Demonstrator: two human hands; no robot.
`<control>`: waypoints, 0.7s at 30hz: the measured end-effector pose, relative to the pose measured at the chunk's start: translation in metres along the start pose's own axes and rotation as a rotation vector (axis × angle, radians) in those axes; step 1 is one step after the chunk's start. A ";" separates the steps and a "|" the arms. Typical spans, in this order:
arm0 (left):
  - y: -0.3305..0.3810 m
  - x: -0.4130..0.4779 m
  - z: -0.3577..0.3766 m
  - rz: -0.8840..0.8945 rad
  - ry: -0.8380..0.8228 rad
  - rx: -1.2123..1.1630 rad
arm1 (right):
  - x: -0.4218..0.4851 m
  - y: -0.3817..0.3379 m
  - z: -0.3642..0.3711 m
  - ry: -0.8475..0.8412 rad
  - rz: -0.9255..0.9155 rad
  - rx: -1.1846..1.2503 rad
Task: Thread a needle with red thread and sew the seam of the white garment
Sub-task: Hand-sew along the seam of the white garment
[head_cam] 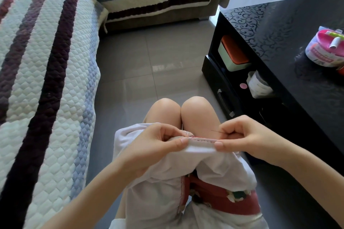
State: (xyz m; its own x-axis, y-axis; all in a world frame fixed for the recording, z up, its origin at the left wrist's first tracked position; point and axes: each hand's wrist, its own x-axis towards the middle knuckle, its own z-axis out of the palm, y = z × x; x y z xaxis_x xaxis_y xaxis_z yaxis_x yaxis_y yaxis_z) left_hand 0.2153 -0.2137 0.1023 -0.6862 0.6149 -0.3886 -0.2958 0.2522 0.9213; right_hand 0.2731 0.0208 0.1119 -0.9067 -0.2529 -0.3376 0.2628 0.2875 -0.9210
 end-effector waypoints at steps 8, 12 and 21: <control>-0.013 0.016 0.021 -0.029 0.106 0.136 | -0.005 0.028 0.011 0.308 -0.030 -0.284; -0.015 0.018 0.018 -0.040 0.138 0.158 | -0.011 0.024 0.024 0.431 -0.193 -0.412; -0.017 0.020 0.018 0.001 0.157 0.183 | -0.008 0.019 0.044 0.506 -0.285 -0.519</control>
State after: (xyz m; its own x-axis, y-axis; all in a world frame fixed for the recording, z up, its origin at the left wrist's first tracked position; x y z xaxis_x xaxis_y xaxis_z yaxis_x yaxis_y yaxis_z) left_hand 0.2186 -0.1923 0.0790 -0.7855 0.4950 -0.3714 -0.1798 0.3916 0.9024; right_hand 0.2997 -0.0122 0.0887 -0.9891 0.0343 0.1431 -0.0781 0.7018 -0.7080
